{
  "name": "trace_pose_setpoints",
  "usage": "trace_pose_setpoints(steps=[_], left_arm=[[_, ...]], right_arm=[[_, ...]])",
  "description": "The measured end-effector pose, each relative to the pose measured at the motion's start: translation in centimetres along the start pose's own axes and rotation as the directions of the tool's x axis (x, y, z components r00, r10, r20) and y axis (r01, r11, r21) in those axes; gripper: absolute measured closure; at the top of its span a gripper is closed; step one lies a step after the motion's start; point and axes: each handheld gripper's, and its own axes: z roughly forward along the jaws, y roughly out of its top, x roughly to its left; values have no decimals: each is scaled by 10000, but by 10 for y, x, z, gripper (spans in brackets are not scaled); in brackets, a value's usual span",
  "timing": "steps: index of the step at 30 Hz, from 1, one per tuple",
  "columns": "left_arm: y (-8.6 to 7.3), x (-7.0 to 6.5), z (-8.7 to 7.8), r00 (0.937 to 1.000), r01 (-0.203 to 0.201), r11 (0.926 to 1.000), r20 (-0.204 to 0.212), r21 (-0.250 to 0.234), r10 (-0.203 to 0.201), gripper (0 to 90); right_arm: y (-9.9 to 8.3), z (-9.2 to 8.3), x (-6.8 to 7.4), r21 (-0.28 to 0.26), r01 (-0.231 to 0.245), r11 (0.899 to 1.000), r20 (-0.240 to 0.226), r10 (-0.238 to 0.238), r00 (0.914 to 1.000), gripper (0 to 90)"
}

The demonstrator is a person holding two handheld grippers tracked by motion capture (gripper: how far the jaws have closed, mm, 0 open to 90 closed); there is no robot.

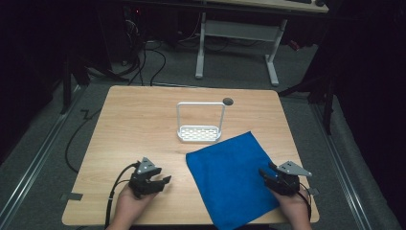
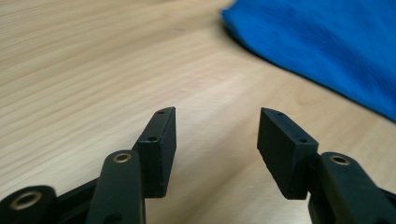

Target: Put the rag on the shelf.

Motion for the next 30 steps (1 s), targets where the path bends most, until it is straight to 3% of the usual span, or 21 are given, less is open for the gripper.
trace_pose_setpoints(steps=[2,6,11,18,25,30], left_arm=[[-1,6,-1,9998,212,9996,-57,-199,-213,479],[1,4,4,9998,-60,10000,-182,-74,59,477],[4,-2,4,9993,-291,9994,-230,-161,288,472],[4,-6,5,9992,-315,9993,-268,-215,309,468],[8,-17,9,9984,-542,9982,-192,-240,538,489],[12,-30,13,9975,-700,9970,114,-322,704,510]], right_arm=[[0,1,1,12,-68,10000,-18,68,10000,509],[1,3,0,248,-155,9996,67,153,9999,519],[3,2,0,93,-61,9999,120,60,9999,531],[3,2,-1,40,-138,9999,108,138,9998,527],[4,2,-2,33,-277,9996,147,276,9995,524],[4,2,-2,36,-255,9997,148,254,9996,518]])
